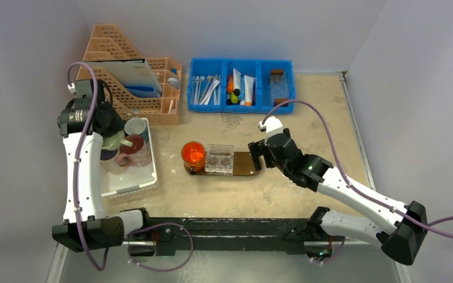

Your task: Prepare toiletry sets of a toothbrush and toothpaste on the tray

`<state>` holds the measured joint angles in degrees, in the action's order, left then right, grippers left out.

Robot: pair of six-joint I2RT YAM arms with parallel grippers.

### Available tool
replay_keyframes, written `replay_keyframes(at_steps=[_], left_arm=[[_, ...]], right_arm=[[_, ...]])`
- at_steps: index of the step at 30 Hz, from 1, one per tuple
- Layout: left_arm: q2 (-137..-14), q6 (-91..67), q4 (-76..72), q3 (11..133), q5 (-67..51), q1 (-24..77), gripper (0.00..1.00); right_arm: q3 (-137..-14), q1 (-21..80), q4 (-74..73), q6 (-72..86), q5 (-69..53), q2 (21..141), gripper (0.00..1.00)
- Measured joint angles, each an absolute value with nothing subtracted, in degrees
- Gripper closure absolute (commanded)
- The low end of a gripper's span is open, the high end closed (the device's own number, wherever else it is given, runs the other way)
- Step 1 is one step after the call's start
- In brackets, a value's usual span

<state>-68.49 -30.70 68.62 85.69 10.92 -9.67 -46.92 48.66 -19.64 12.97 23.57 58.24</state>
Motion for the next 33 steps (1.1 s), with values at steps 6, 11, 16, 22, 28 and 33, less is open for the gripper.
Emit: replay_keyframes(at_steps=[6, 11, 16, 22, 28, 33], left_arm=[[-73.2, -28.1, 68.2, 91.1, 2.9, -5.8, 1.0], [-79.7, -25.8, 69.5, 98.7, -1.2, -0.1, 1.0], [-84.0, -24.2, 69.7, 102.6, -3.0, 7.1, 1.0], [-88.9, -22.6, 70.2, 107.2, -3.6, 16.0, 1.0], [-94.8, -21.4, 70.5, 113.5, -3.6, 24.0, 1.0], [-99.3, -21.4, 70.9, 117.6, -3.0, 30.1, 1.0]], right_arm=[[-46.9, 48.7, -21.1, 13.3, 25.4, 55.3, 0.01], [-46.9, 48.7, -22.0, 13.2, 27.7, 52.8, 0.01], [-46.9, 48.7, -23.3, 13.2, 30.3, 51.0, 0.01], [-46.9, 48.7, -24.4, 13.2, 32.9, 48.3, 0.01], [-46.9, 48.7, -25.0, 13.2, 36.1, 46.4, 0.01], [-46.9, 48.7, -26.8, 13.5, 39.9, 45.2, 0.01]])
